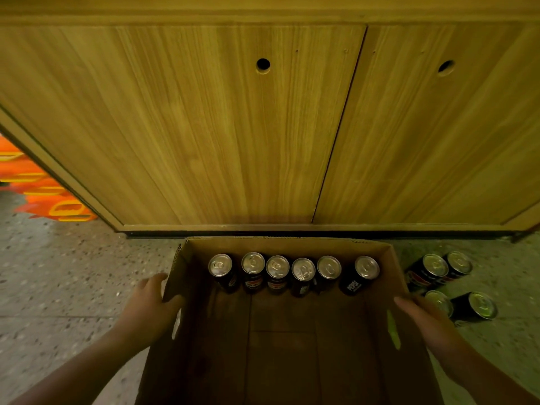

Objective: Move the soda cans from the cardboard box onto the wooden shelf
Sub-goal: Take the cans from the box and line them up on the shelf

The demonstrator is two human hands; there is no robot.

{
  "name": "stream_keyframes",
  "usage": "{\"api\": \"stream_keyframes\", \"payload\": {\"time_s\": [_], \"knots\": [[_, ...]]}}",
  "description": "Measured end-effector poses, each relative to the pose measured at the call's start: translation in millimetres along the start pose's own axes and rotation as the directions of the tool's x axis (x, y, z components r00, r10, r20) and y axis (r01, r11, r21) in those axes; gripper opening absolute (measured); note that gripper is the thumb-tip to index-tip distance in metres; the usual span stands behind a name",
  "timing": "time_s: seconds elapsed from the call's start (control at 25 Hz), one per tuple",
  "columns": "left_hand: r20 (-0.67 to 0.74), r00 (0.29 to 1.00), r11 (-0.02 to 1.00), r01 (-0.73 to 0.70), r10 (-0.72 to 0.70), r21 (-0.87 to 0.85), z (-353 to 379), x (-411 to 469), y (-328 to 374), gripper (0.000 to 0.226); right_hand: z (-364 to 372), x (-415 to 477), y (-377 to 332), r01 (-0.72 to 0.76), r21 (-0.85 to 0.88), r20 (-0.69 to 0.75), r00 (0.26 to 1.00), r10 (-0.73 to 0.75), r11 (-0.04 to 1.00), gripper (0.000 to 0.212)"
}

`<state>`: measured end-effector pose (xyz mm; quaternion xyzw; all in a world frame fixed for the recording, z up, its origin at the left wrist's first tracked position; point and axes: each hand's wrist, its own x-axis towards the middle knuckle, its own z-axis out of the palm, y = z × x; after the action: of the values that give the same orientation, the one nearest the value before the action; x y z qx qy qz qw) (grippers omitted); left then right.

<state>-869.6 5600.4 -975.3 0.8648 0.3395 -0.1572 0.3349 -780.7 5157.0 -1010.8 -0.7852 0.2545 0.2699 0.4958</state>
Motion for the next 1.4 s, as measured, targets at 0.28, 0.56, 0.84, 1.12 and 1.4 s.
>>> {"api": "stream_keyframes", "payload": {"time_s": [0.28,0.56,0.84,1.12,1.4], "knots": [[0.024,0.946,0.944,-0.322,0.324,-0.074,24.7,-12.8,29.5,0.048,10.0,-12.1,-35.3,0.49,-0.467,-0.215,0.745,-0.632,0.736,0.046],[0.326,0.942,0.952,0.022,0.082,-0.304,109.3,24.3,28.8,0.071,105.7,3.9,-36.0,0.464,-0.372,0.193,0.886,-0.422,0.804,0.043],[-0.012,0.991,0.796,-0.115,0.135,-0.594,179.5,56.1,36.6,0.062,179.8,40.7,-2.9,0.268,-0.122,-0.038,0.961,-0.274,0.956,0.068],[-0.218,0.964,0.873,-0.233,0.151,-0.428,195.2,71.7,38.4,0.067,207.4,60.3,11.2,0.354,-0.064,-0.248,0.9,-0.358,0.933,0.065],[-0.201,0.975,0.867,-0.178,0.092,-0.466,196.9,81.9,36.7,0.045,219.9,71.8,2.2,0.37,0.042,-0.282,0.896,-0.344,0.928,0.063]]}}
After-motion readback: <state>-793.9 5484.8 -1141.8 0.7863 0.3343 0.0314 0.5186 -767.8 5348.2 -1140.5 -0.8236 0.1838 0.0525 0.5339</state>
